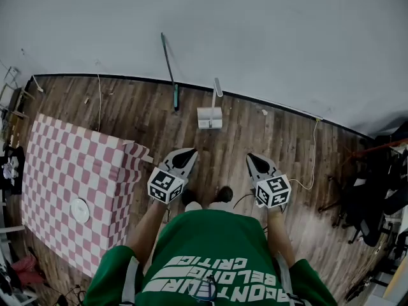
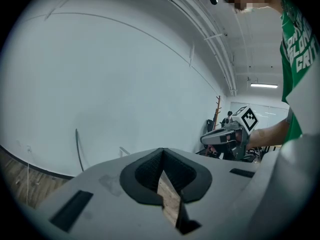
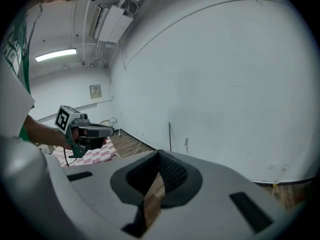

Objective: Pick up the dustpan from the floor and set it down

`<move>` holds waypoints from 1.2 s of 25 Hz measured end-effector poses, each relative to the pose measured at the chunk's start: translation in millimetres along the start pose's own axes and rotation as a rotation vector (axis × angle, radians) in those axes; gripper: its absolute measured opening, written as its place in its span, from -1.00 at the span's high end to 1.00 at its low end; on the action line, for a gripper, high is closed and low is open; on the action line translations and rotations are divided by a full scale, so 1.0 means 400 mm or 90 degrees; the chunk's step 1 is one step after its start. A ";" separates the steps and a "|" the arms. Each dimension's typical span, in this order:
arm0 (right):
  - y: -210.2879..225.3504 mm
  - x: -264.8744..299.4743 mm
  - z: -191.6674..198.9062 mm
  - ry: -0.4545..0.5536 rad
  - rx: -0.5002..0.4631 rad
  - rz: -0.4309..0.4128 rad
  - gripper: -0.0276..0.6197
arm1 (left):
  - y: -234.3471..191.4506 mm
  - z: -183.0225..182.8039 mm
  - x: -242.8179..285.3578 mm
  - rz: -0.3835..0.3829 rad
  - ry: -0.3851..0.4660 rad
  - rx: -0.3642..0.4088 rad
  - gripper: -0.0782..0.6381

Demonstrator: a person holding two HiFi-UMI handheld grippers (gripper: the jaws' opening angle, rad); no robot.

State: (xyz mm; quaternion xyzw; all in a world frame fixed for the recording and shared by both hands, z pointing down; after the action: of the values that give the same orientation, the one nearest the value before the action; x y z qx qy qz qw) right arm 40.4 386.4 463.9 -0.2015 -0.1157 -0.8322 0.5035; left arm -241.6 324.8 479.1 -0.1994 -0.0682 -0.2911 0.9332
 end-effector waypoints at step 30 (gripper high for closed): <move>0.153 0.276 -0.067 -0.034 -0.033 -0.034 0.90 | -0.195 -0.014 0.148 -0.007 -0.026 -0.046 0.77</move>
State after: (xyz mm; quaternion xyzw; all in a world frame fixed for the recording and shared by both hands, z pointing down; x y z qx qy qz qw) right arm 43.2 260.1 489.3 -0.2334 -0.1126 -0.8425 0.4723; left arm -237.5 233.2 514.5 -0.2384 -0.0780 -0.2943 0.9222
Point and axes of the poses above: the fingertips, and each gripper's own axes: x forward along the fingers, y to its right, z out of its underside, the point moved 9 cm from there along -x, backward along the fingers, and after that the axes turned 8 degrees about -x, right-handed, at the moved point
